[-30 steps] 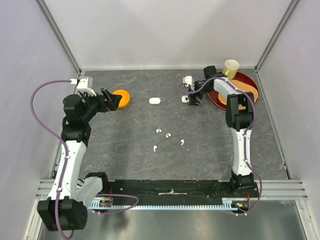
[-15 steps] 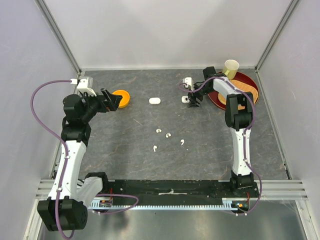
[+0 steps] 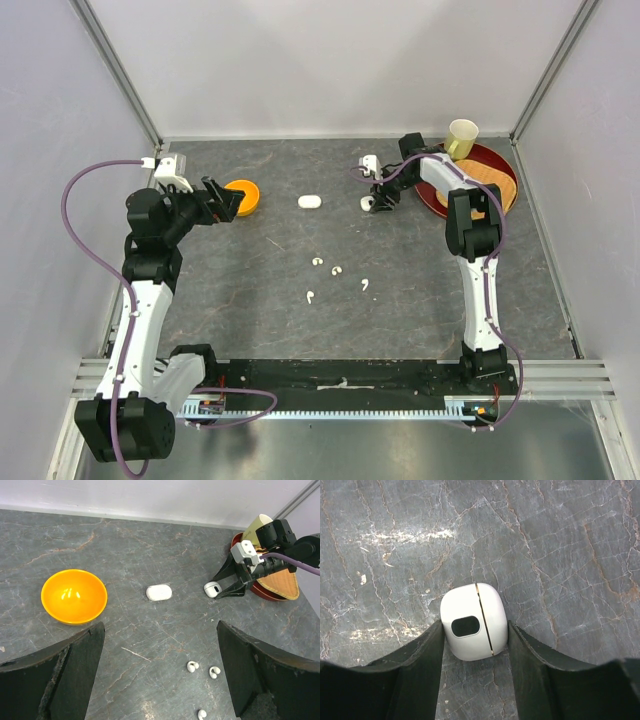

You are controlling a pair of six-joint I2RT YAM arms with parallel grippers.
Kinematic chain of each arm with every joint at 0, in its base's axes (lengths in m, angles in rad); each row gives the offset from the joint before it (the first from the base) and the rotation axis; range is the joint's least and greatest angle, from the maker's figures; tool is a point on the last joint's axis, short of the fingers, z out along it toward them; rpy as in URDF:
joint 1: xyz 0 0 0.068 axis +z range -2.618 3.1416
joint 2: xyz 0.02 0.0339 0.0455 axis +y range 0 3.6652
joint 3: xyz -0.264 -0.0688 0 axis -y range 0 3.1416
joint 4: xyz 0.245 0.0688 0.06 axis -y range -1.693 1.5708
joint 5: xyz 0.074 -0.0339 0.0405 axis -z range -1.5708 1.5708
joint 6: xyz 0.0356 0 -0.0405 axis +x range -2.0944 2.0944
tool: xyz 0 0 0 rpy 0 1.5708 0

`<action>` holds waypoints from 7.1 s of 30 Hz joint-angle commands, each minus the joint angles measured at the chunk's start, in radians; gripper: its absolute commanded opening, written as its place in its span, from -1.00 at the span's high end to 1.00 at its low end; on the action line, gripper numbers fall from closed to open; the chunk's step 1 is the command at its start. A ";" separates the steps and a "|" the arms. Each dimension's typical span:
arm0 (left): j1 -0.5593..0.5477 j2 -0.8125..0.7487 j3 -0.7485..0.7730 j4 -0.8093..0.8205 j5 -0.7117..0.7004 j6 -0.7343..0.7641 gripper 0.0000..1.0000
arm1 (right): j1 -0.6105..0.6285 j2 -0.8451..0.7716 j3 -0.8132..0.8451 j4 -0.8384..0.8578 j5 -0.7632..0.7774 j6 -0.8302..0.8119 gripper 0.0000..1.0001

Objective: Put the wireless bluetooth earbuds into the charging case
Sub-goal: Pick up the charging case at the center of the board.

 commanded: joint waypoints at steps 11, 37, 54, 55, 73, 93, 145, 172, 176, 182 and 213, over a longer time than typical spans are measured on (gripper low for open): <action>0.005 0.010 0.009 0.041 0.062 -0.024 -0.99 | 0.024 -0.166 -0.208 0.239 -0.054 0.210 0.63; 0.001 -0.064 -0.091 0.001 0.240 -0.113 -0.97 | 0.114 -0.852 -1.091 0.810 0.619 1.325 0.78; 0.002 -0.076 -0.105 -0.002 0.232 -0.124 -0.97 | 0.171 -0.792 -1.208 0.893 0.877 1.470 0.43; 0.002 -0.076 -0.105 -0.002 0.230 -0.124 -0.97 | 0.173 -0.786 -1.200 0.890 0.874 1.470 0.41; 0.002 -0.072 -0.102 -0.008 0.238 -0.119 -0.97 | 0.193 -0.766 -1.102 0.735 0.793 1.241 -0.27; 0.002 -0.070 -0.102 -0.016 0.238 -0.113 -0.97 | 0.194 -0.726 -1.094 0.692 0.805 1.226 -0.14; -0.022 0.025 -0.180 0.218 0.569 -0.328 -1.00 | 0.438 -1.170 -1.185 0.747 0.437 0.904 0.90; -0.649 0.145 -0.168 0.156 0.094 -0.279 -0.84 | 0.755 -1.377 -1.378 1.020 0.620 0.744 1.00; -0.694 0.180 -0.154 0.167 0.074 -0.282 -0.71 | 0.778 -1.368 -1.383 1.032 0.655 0.744 1.00; -0.725 0.217 -0.158 0.208 0.062 -0.299 -0.44 | 0.788 -1.365 -1.389 1.045 0.659 0.747 1.00; -0.742 0.176 -0.152 0.176 -0.013 -0.180 0.95 | 0.794 -1.372 -1.355 1.040 0.732 0.885 -0.39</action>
